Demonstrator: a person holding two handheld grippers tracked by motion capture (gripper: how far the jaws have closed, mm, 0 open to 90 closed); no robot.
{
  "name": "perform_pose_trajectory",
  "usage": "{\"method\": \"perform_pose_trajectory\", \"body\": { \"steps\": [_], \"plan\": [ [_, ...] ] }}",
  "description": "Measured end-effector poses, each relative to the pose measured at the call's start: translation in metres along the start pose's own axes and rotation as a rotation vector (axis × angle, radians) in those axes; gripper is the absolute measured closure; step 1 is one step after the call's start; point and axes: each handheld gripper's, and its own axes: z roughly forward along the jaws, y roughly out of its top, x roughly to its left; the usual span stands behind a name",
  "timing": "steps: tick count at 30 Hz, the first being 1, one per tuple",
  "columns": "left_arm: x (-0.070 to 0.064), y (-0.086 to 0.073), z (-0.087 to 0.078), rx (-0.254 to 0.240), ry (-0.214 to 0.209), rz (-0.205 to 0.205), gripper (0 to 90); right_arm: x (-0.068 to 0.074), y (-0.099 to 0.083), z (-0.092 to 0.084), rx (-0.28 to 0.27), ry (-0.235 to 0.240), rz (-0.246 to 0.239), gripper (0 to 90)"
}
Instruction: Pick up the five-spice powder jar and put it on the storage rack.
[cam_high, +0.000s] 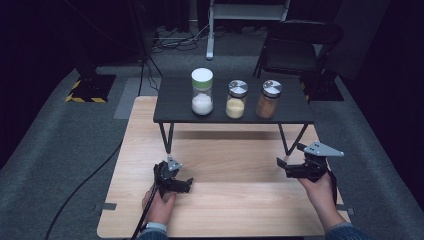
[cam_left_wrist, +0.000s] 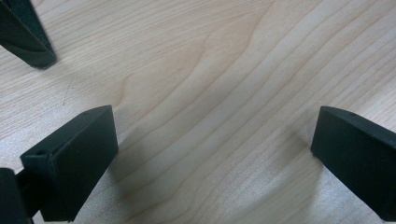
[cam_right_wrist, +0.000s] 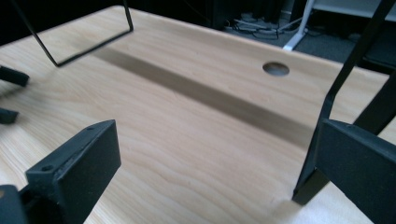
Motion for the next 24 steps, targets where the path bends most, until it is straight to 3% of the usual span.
{"method": "perform_pose_trajectory", "body": {
  "steps": [17, 24],
  "plan": [
    [0.000, 0.000, 0.000, 0.000, 0.000, 0.000, 0.4, 0.005, -0.031, 0.024, 0.141, -0.023, -0.001, 0.4],
    [0.000, 0.000, 0.000, 0.000, 0.000, 0.000, 0.4, 0.009, -0.036, 0.036, 0.202, -0.024, -0.015, 0.4]
  ]
}}
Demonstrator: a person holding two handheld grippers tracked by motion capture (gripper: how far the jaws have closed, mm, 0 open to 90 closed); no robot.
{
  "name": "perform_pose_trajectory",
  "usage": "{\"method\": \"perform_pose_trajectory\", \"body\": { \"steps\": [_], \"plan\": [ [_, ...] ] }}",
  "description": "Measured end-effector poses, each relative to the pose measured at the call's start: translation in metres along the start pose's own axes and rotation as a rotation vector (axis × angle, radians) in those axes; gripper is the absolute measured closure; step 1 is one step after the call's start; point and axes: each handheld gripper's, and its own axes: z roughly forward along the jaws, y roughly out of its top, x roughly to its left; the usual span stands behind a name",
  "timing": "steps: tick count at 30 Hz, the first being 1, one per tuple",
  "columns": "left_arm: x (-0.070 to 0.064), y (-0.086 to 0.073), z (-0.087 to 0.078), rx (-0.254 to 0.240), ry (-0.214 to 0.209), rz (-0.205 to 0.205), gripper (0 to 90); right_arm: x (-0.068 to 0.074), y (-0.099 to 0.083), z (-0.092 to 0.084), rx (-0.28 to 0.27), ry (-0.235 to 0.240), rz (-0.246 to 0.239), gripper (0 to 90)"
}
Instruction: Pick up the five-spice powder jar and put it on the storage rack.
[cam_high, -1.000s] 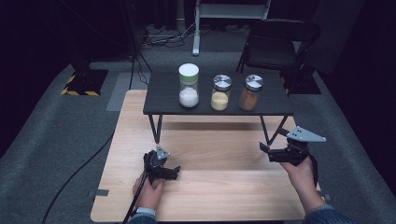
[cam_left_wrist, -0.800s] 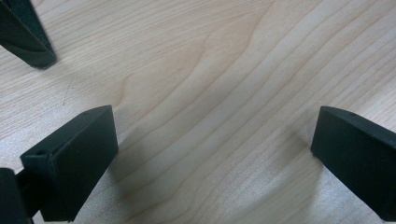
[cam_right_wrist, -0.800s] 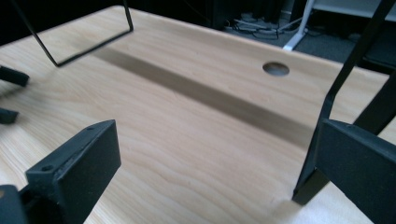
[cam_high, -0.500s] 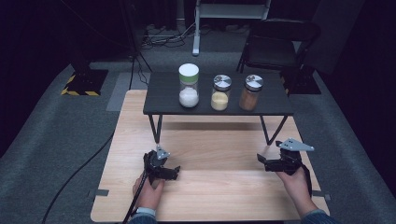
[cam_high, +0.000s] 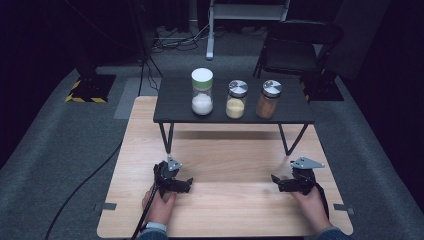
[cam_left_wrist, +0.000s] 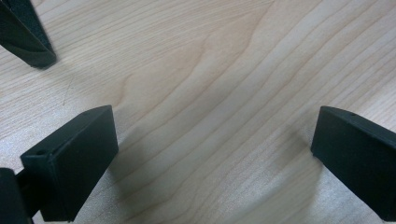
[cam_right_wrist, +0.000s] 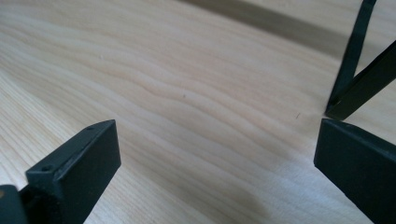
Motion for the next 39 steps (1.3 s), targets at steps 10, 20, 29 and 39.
{"method": "perform_pose_trajectory", "body": {
  "steps": [10, 20, 29, 39],
  "plan": [
    [0.000, 0.000, 0.000, 0.000, 0.000, 0.000, 0.4, 0.005, -0.002, 0.015, 0.070, 0.008, 0.007, 0.4],
    [0.000, 0.000, 0.000, 0.000, 0.000, 0.000, 0.4, 0.008, -0.002, 0.023, 0.099, 0.009, 0.015, 0.0],
    [0.000, 0.000, 0.000, 0.000, 0.000, 0.000, 0.4, 0.011, -0.002, 0.023, 0.099, -0.001, 0.026, 0.0],
    [0.000, 0.000, 0.000, 0.000, 0.000, 0.000, 0.4, 0.011, -0.002, 0.023, 0.099, -0.001, 0.026, 0.0]
  ]
}}
